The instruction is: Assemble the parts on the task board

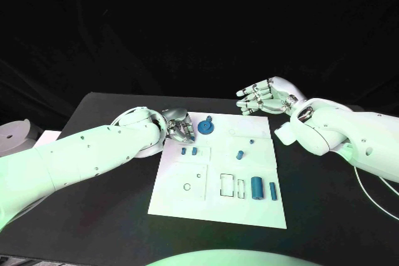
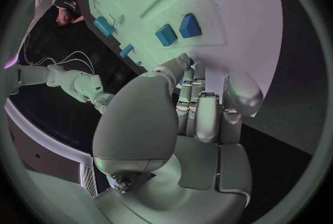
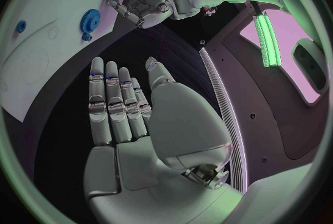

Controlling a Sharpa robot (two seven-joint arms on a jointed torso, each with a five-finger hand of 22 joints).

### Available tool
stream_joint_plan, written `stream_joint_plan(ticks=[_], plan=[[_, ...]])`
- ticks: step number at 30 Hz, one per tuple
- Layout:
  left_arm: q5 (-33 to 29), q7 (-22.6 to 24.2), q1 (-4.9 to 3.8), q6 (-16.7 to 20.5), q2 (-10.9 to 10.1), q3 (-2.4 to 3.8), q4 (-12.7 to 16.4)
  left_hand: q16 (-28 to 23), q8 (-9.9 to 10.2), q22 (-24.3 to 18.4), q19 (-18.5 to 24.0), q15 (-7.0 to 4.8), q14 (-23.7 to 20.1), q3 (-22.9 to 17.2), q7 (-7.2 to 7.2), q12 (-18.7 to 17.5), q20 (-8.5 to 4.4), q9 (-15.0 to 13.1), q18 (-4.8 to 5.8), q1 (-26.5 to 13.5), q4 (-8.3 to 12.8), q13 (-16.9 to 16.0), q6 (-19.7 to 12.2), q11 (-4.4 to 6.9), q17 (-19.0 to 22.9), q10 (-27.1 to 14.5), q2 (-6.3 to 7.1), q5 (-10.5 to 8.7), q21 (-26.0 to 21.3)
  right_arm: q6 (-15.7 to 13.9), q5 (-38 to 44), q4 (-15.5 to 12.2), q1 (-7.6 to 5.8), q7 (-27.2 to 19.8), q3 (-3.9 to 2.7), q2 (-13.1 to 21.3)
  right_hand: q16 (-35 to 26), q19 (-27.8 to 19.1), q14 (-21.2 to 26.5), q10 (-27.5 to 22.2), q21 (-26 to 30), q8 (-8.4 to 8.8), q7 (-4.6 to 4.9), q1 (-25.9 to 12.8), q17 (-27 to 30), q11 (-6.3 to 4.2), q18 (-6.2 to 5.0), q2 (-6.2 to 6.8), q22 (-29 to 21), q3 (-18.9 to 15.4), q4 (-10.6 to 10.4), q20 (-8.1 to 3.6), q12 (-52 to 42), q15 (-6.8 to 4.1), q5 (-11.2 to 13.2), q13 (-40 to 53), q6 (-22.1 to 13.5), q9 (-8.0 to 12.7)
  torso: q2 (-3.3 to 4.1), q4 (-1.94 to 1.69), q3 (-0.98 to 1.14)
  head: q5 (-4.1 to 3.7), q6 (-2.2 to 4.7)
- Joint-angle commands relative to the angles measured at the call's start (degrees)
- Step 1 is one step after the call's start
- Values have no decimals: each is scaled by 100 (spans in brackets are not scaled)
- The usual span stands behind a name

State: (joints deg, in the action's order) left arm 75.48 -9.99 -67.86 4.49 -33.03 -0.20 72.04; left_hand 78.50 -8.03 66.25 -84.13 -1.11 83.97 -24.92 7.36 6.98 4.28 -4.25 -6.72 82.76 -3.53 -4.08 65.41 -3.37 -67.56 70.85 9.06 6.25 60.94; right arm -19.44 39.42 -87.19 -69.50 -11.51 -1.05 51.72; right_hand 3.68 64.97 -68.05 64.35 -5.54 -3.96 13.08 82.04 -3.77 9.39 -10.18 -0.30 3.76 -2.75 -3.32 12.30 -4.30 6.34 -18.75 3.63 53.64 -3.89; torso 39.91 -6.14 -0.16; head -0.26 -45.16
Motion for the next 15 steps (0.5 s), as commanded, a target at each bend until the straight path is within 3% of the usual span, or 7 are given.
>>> stream_joint_plan(ticks=[1, 8, 15], plan=[[50, -120, 6, -170, 13, -2, 4, -10, 47, 11, -118, -43, 209, -32, -6, -51, -37, -2, 95, -65, 12, -5, 26, 1, 4, 46, 10, -18, 25, 77, 46, -12, 3, -41, 0, -1, -3, 41, 6, -19, 17, -8, 5, -36, 6, -13, -40, -41, 4, 29, 15, -19, 18, -3, -8, -9, -50, 3, 0, -4, -2, -6, -4], [55, -206, 6, -214, 12, -2, -10, -10, 168, 21, -99, 4, 199, -48, 78, -180, -14, 31, 101, -152, 39, 12, -92, -65, 36, -44, 89, -17, 18, 75, 46, -13, 3, -39, 0, 5, -3, 41, 6, -19, 17, -8, 5, -36, 6, -13, -40, -41, 4, 29, 15, -19, 18, -3, -8, -9, -50, 3, -4, -5, -2, -6, -7], [37, -211, 6, -162, 14, -2, -17, -12, 442, 2, -72, 88, 184, -44, 201, -307, 48, 72, 104, -253, 58, 16, -506, -170, 86, -160, 214, -15, -27, 78, 46, -11, 3, -39, 0, 3, -3, 41, 6, -19, 17, -8, 5, -36, 6, -13, -40, -41, 4, 29, 15, -19, 18, -3, -8, -9, -50, 3, -2, -3, -3, -1, -8]])
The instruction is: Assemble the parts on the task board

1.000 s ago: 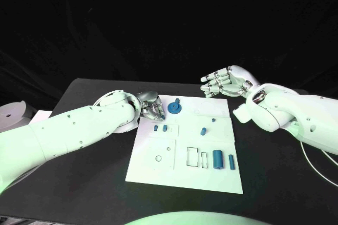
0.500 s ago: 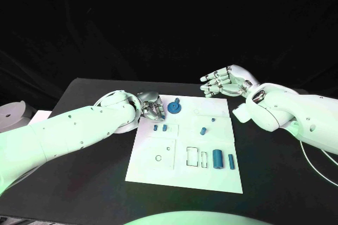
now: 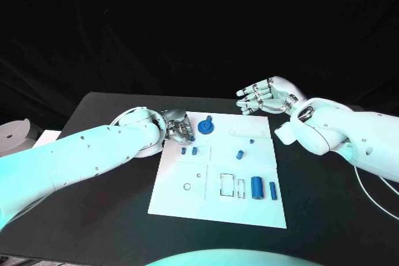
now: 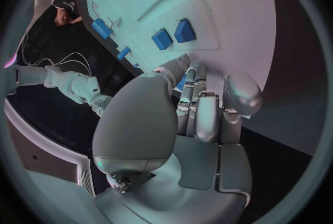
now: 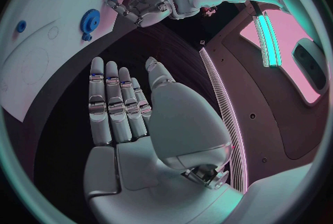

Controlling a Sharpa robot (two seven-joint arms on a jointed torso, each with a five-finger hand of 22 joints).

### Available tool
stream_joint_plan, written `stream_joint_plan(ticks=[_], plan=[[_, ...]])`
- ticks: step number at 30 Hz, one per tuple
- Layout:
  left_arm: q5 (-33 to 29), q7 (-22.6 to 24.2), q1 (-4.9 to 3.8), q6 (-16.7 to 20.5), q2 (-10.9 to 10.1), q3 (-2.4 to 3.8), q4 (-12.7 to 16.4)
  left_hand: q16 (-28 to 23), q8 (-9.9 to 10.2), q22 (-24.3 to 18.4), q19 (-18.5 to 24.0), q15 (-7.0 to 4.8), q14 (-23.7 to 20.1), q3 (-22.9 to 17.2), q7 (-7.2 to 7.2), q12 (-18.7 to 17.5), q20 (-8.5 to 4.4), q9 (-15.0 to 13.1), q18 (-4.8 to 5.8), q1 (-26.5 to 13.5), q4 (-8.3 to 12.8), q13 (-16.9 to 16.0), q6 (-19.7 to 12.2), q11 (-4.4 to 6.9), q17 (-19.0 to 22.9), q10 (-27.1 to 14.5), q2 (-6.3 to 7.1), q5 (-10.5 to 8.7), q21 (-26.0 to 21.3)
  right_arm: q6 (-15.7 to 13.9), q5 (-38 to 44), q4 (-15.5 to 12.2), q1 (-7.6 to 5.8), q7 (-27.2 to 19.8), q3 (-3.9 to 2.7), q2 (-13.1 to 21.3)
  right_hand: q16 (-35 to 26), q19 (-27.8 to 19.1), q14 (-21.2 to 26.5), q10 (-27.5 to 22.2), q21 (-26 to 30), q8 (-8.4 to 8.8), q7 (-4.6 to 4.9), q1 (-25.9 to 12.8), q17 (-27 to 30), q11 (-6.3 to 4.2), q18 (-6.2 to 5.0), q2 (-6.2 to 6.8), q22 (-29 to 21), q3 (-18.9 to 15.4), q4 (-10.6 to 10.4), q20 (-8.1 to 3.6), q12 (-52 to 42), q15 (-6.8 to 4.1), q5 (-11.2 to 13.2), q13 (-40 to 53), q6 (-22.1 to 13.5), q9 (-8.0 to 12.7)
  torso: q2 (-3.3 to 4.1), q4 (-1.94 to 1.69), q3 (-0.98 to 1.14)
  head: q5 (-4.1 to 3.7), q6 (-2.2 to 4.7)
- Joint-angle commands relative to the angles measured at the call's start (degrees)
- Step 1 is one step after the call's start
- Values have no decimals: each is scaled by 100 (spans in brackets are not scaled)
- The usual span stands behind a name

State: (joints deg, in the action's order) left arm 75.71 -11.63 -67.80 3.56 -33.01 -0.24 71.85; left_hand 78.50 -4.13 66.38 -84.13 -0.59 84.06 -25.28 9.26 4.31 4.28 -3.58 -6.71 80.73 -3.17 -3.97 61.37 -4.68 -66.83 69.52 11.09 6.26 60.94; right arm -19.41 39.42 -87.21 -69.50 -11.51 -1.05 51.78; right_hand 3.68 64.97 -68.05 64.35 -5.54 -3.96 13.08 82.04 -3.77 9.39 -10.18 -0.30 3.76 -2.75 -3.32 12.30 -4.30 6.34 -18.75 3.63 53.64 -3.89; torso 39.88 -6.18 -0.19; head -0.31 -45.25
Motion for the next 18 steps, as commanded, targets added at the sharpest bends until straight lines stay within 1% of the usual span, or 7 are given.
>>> stream_joint_plan(ticks=[1, 5, 10, 14, 16, 18], plan=[[10, -45, 0, -59, 11, 2, 0, -13, 65, -11, -69, 42, 172, -5, 17, -50, 55, 4, 103, -60, 23, 6, -152, -46, 21, -41, 22, -16, -31, 75, 45, -8, 3, -39, 0, -4, -3, 41, 6, -19, 17, -7, 5, -36, 6, -13, -41, -41, 4, 29, 15, -19, 18, -2, -8, -9, -50, 3, 2, 2, 0, 2, -2], [-10, -39, -1, -16, 8, 2, -7, -17, 72, -18, -61, 51, 166, 3, 19, -60, 68, 3, 98, -80, 28, 5, -266, -54, 42, -64, 43, -16, -46, 76, 45, -5, 3, -37, 0, -3, -3, 41, 6, -19, 17, -7, 5, -36, 6, -13, -41, -41, 4, 29, 15, -19, 18, -2, -8, -9, -50, 3, 2, 2, 0, 2, -2], [-21, -53, -1, 6, -5, 2, -19, -19, 72, -24, -58, 52, 163, 4, 25, -62, 71, 2, 95, -83, 30, 4, -293, -57, 51, -70, 47, -15, -56, 83, 59, 5, 3, -11, 0, 0, -3, 41, 6, -19, 17, -7, 5, -36, 6, -13, -41, -41, 4, 29, 15, -19, 18, -2, -8, -9, -50, 3, 0, -1, 0, -8, -5], [-85, -42, -1, 42, -43, 2, -7, -20, 69, -31, -55, 53, 162, 0, 28, -62, 73, 0, 93, -78, 34, 4, -304, -58, 56, -74, 44, -13, -66, 197, 247, 42, 3, 164, 0, 11, 1, 53, -3, -22, 34, -17, -3, -47, 8, -17, -43, -37, 6, 68, 42, -22, 22, -6, 20, -9, -30, 0, -5, 1, -1, -7, 1], [-173, 16, -1, 86, -90, 3, 23, -20, 68, -29, -55, 54, 162, -3, 30, -63, 75, -1, 93, -74, 38, 4, -309, -59, 57, -76, 43, -11, -64, 272, 503, 77, 3, 295, 0, 17, 48, 137, -111, 7, 5, -54, -46, -7, -10, -54, -51, -49, 22, 133, 91, -59, 12, -51, 96, -7, 54, -11, -9, 4, -1, -9, 6], [-379, 143, -3, 186, -172, 4, 82, -27, 64, -35, -52, 55, 158, -8, 28, -64, 77, -3, 91, -66, 43, 4, -312, -60, 73, -81, 39, -7, -73, 338, 887, 116, 3, 461, 0, 32, 126, 294, -298, 79, -65, -102, -135, 72, -43, -128, -57, -44, 51, 225, 166, -147, -19, -136, 179, -3, 187, -24, -8, 4, -4, -20, 8]])
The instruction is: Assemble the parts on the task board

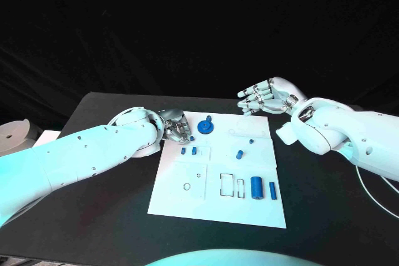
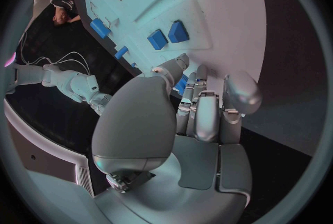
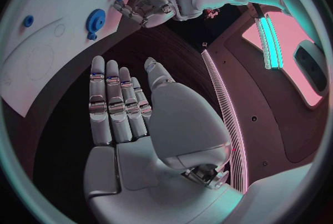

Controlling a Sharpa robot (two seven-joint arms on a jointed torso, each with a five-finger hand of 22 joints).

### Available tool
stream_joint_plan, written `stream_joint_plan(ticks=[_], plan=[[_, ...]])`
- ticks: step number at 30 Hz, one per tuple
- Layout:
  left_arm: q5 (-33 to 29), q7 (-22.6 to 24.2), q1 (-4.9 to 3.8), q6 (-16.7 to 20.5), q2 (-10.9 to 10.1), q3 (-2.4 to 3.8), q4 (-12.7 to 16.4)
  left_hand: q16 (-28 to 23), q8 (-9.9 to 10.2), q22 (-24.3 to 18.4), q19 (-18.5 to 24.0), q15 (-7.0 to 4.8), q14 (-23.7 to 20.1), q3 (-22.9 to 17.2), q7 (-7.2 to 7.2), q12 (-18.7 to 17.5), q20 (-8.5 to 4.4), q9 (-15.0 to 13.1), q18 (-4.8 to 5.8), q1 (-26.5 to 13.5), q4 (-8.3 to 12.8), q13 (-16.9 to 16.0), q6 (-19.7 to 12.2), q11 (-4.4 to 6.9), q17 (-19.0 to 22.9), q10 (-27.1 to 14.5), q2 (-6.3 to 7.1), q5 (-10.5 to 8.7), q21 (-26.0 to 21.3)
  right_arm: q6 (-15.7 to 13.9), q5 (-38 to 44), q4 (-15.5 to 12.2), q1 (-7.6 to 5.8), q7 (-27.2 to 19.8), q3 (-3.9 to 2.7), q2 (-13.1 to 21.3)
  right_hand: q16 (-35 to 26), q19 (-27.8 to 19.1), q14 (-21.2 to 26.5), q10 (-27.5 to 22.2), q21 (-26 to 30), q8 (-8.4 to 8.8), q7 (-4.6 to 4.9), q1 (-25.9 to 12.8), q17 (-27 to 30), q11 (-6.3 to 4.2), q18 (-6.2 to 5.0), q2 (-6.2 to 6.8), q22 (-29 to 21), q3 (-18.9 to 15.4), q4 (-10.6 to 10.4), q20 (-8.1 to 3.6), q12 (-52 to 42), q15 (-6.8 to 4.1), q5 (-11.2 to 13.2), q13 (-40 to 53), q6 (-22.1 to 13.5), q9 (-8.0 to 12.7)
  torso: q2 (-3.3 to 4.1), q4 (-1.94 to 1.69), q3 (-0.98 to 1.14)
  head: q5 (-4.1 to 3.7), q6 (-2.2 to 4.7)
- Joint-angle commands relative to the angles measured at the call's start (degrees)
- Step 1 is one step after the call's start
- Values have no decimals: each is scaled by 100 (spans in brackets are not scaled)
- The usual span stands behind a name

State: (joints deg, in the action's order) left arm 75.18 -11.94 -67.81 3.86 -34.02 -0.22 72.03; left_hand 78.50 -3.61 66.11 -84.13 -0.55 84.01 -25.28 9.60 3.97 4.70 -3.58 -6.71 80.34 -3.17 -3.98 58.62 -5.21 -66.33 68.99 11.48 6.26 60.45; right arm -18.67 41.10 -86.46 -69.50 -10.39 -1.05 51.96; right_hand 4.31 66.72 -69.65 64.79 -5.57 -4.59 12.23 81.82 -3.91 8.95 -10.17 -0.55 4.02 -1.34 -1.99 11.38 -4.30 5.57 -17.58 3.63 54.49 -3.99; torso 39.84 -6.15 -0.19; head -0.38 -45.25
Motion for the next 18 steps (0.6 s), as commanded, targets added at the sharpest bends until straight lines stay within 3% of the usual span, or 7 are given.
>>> stream_joint_plan(ticks=[1, 5, 9, 13, 14, 16, 18], plan=[[-504, 255, -3, 233, -121, 4, 103, -34, 7, -17, -47, 52, 158, -13, -18, -31, 36, -4, 88, -23, 46, 5, -40, -4, 38, -34, -4, -3, -37, 300, 934, 59, 3, 438, -1, 22, 119, 247, -273, 110, -125, -62, -91, 138, -57, -124, -46, -11, 49, 149, 74, -123, -51, -122, 107, -1, 188, -17, -6, -1, -3, -25, 10], [-1621, 686, -6, 806, -346, 15, 308, -122, -34, -194, 30, 58, 97, -44, -20, -15, 50, -24, 40, -105, -25, 5, 20, -3, 217, -62, -74, 104, -278, 479, 1886, 96, 3, 788, -1, 59, 314, 652, -732, 407, -352, -139, -220, 316, -176, -276, -34, 35, 143, 377, 236, -340, -164, -326, 207, 25, 481, -33, -9, -7, 2, -70, 21], [-3536, 1371, -7, 1404, -585, 19, 509, -508, -25, -761, 299, 111, -182, -71, 28, -12, 97, -21, -87, -159, -57, 20, 17, -60, 898, -242, -69, 135, -1047, 691, 3254, 53, 16, 1170, -1, 94, 620, 1198, -1362, 836, -746, -228, -399, 356, -409, -481, -29, 130, 337, 539, 357, -607, -289, -568, 242, 69, 852, -57, -12, -14, -1, -124, 30], [-5738, 2212, -3, 1499, -826, 18, 719, -776, -15, -1191, 557, 174, -443, -26, 95, 17, 153, -17, -181, -210, -74, 20, -32, -129, 1392, -436, -70, 122, -1651, 948, 4444, -33, 74, 1588, -2, 123, 1032, 1559, -1717, 937, -1123, -148, -501, 221, -772, -585, -22, 234, 549, 737, 342, -765, -162, -700, 322, 39, 990, -22, 1, 1, -20, -175, 63], [-5823, 2248, -3, 1494, -836, 18, 729, -838, -15, -1272, 599, 179, -493, -15, 98, 13, 158, -17, -198, -216, -76, 22, -36, -134, 1501, -463, -68, 120, -1762, 959, 4490, -36, 77, 1605, -2, 124, 1070, 1569, -1711, 934, -1143, -140, -504, 213, -802, -587, -19, 243, 561, 753, 340, -770, -148, -704, 326, 37, 995, -19, 1, 1, -23, -179, 63], [-6610, 2588, 2, 1429, -933, 16, 825, -1167, -15, -1718, 889, 219, -817, 103, 114, 18, 197, -17, -293, -275, -97, 20, -85, -163, 2074, -652, -80, 105, -2388, 1069, 4916, -70, 112, 1767, -2, 132, 1350, 1610, -1671, 929, -1295, -75, -513, 138, -1045, -602, -10, 317, 661, 911, 310, -804, -47, -714, 364, 26, 1032, -4, -1, 1, -27, -209, 62], [-7274, 2876, 11, 1355, -1022, 11, 921, -1193, -20, -1797, 957, 227, -886, 205, 123, 58, 220, -20, -312, -339, -132, 11, -100, -176, 2160, -711, -110, 102, -2506, 1167, 5254, -101, 143, 1899, -2, 140, 1523, 1666, -1690, 897, -1410, -35, -534, 67, -1191, -603, -5, 363, 734, 1005, 266, -813, 19, -725, 434, 19, 1046, 1, -9, 1, -36, -260, 62]])
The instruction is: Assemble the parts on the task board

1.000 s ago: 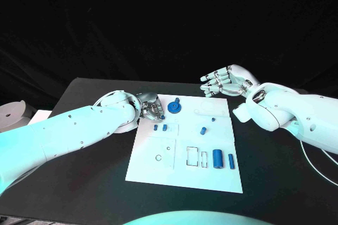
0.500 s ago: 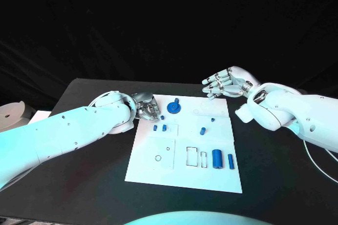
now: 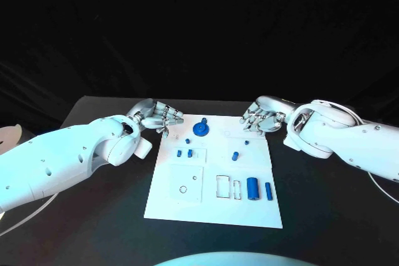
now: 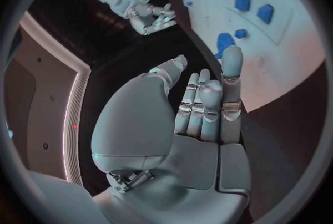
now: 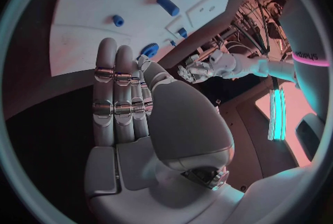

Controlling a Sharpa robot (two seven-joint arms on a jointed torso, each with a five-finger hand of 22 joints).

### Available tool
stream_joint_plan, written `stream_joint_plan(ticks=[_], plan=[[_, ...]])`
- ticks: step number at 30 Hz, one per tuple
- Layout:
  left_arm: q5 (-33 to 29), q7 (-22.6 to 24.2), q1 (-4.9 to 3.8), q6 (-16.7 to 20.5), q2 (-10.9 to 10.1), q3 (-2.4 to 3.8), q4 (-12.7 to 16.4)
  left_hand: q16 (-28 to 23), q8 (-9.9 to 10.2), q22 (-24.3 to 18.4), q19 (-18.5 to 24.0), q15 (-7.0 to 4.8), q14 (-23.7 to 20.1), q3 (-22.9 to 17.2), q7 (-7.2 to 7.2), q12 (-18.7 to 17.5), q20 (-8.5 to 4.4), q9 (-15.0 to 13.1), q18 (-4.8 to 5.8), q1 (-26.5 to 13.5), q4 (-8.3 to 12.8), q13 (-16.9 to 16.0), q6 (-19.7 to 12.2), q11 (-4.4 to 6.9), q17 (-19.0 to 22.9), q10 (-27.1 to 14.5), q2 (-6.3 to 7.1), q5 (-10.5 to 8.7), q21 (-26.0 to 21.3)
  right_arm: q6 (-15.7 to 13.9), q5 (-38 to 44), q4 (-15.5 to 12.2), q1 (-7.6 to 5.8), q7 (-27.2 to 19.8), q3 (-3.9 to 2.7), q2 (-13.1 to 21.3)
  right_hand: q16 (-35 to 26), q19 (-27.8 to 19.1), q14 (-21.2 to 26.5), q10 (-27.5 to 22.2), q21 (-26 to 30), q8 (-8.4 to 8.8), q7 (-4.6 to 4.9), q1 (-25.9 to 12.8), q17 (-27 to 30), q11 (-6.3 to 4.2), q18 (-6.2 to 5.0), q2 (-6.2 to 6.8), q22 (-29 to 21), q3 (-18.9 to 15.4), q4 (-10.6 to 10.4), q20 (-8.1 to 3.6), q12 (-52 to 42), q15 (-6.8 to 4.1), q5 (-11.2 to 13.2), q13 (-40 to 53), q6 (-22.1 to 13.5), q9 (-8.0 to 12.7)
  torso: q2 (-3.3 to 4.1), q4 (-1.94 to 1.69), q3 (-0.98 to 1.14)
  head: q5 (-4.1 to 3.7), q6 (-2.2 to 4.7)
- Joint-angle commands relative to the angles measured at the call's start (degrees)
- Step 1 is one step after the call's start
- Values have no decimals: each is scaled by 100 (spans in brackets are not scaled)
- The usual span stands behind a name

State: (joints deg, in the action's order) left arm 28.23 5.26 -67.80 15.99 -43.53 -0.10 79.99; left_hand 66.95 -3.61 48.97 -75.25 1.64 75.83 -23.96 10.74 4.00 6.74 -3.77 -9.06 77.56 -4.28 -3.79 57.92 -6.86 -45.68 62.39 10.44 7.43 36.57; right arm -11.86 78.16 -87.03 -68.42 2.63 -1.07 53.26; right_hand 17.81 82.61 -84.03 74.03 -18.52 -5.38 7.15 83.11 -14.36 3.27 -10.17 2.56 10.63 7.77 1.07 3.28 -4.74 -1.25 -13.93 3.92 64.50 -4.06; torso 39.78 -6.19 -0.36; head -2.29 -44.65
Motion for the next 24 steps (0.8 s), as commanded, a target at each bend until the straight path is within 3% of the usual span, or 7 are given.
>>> stream_joint_plan(ticks=[1, 6, 10, 15, 24], plan=[[-2858, 1271, 15, 98, -113, -4, 173, -36, -24, -105, 85, 10, -88, 113, 9, 78, 23, -2, -85, -77, -29, -13, -32, -13, 118, -69, -25, -14, -151, 525, 1694, -59, 50, 648, 0, 12, 353, 141, -260, -42, -225, 75, -34, -102, -274, -36, -8, 91, 140, 177, -70, -17, 89, -53, 117, -9, 51, 9, -6, 3, -23, -89, 0], [-3747, 1567, 40, -122, -281, -23, 402, -8, -89, -159, 109, -13, -143, 235, -20, 303, 32, -23, -114, -105, -62, -67, 75, 29, 199, 85, -176, 1, -224, 607, 2125, -122, 124, 765, 0, 23, 1121, 218, -248, -203, -655, 157, -41, -227, -785, -39, 12, 252, 430, 570, -205, -47, 113, -59, 305, -26, 82, 4, -9, 4, -40, -95, 16], [-4043, 1679, 65, -195, -396, -46, 611, 12, -133, -188, 107, -42, -158, 280, -50, 439, 12, -30, -125, -99, -62, -96, 151, 69, 239, 207, -229, 6, -261, 608, 2290, -161, 185, 764, 0, 27, 1581, 185, -225, -342, -1258, 172, -58, -293, -1100, -9, 59, 400, 983, 914, -316, -58, 118, -30, 584, -35, 76, 5, -6, -3, -32, -101, 17], [-4148, 1729, 91, -217, -477, -57, 760, 21, -142, -190, 103, -51, -162, 290, -61, 474, 5, -29, -125, -86, -54, -100, 165, 81, 249, 225, -245, 9, -264, 569, 2359, -163, 246, 720, 0, 4, 2014, 36, -122, -436, -2145, 168, -52, -361, -1408, 16, 138, 603, 1855, 1300, -434, -33, 113, -10, 623, -35, 53, 2, -3, -3, -28, -100, 23], [-4191, 1761, 109, -206, -532, -62, 827, 35, -150, -192, 98, -58, -159, 296, -65, 501, -2, -29, -125, -65, -40, -103, 176, 88, 247, 234, -254, 12, -265, 618, 2385, -115, 340, 655, 0, -72, 2728, -101, -112, -444, -3007, 165, -40, -413, -2082, 33, 200, 703, 2726, 1583, -504, 1, 108, 3, 640, -34, 54, -4, 0, -1, -20, -86, 9]])
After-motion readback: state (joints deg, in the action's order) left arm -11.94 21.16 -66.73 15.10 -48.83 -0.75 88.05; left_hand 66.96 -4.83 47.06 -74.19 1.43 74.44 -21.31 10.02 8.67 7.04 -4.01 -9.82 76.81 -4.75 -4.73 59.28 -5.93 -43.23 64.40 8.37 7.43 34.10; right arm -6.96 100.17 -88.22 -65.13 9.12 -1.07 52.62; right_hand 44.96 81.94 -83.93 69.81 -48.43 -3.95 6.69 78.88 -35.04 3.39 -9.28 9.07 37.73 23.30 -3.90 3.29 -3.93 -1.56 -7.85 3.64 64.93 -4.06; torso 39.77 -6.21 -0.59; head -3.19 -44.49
